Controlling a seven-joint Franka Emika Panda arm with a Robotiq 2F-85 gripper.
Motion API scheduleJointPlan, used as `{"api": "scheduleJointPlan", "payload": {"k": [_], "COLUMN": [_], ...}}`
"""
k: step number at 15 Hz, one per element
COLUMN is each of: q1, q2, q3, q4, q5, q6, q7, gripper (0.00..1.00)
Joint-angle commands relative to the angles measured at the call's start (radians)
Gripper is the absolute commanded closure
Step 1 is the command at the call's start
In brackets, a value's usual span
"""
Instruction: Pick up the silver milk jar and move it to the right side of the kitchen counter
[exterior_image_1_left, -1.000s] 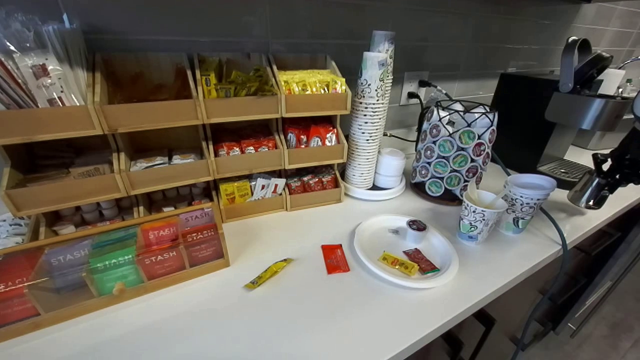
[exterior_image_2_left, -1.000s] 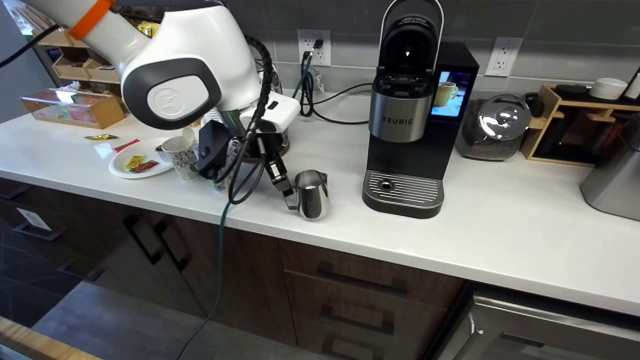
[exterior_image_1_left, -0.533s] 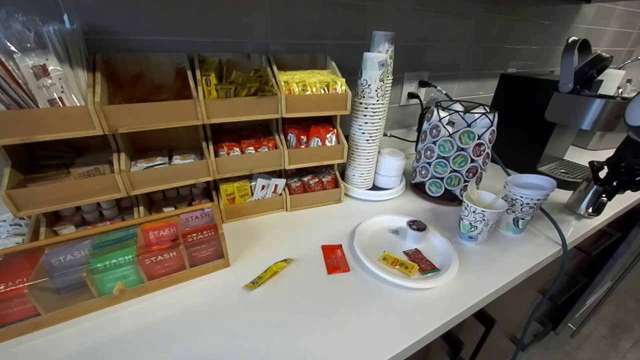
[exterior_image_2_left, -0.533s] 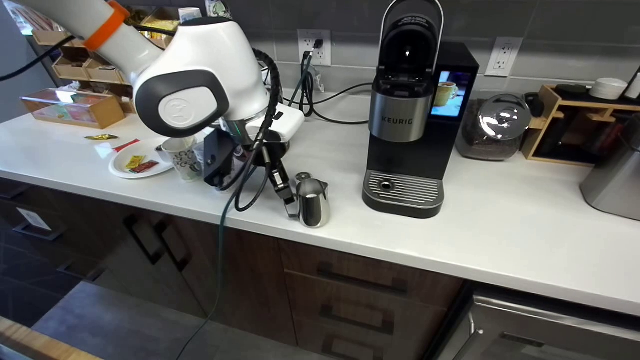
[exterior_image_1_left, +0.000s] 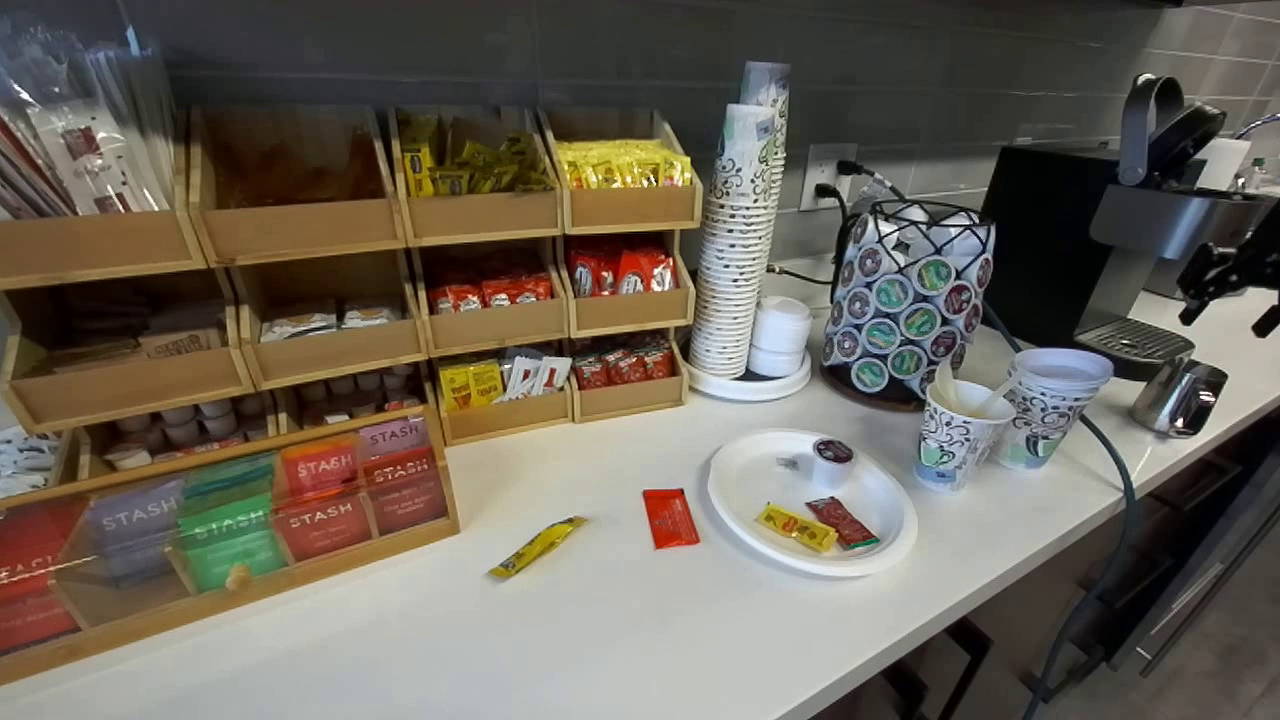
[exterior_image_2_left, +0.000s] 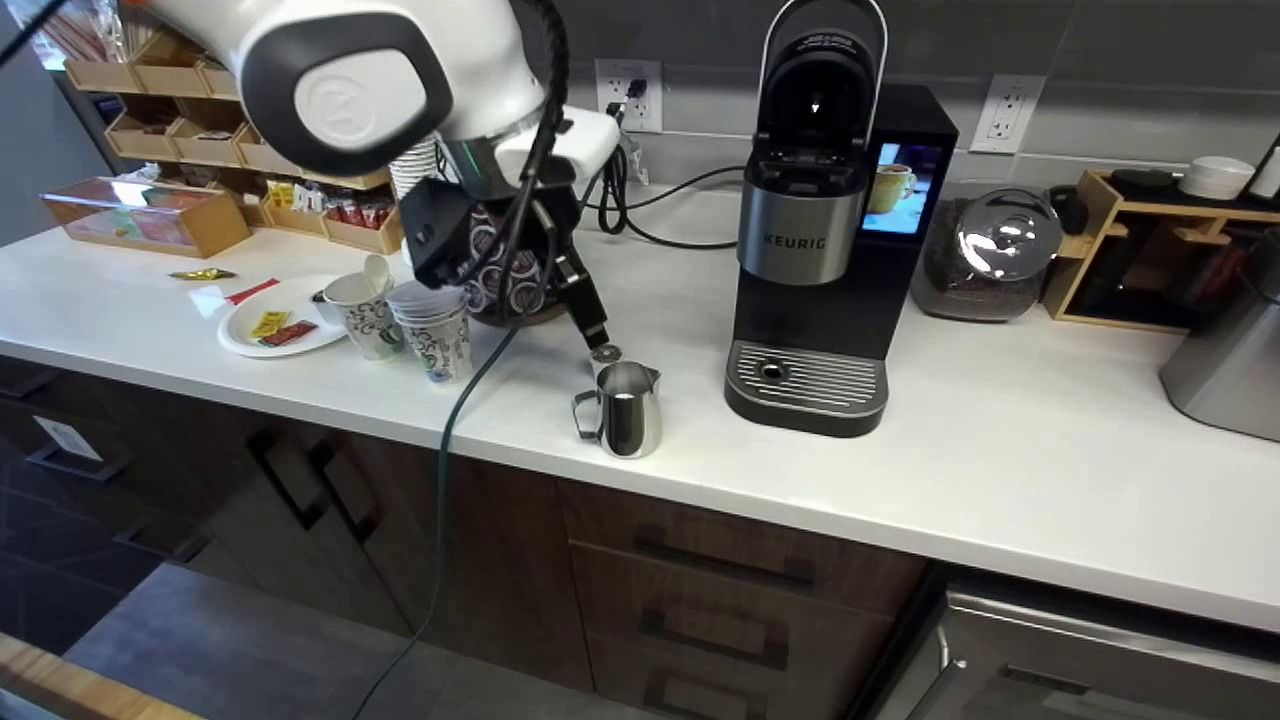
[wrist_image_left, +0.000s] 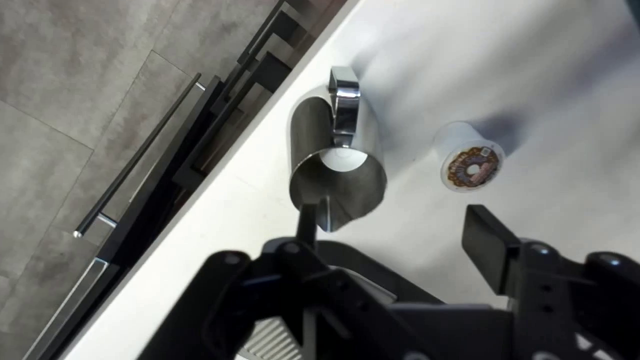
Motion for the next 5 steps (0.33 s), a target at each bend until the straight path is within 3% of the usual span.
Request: {"api": "scheduleJointPlan", "payload": {"k": [1,4,5], "q1": [-0.006,-0.009,-0.004], "q2": [-0.232,-0.406,-0.274], "q3": [0.010,0.003,0.008], "q4": [-0.095,-0.203,-0.093], "q5": [-0.052,-0.087,-0.063], "q6": [-0.177,-0.214,-0.203], "q7": [-0.165,-0.325,-0.237], "gripper": [0.00,0.00,0.00]}}
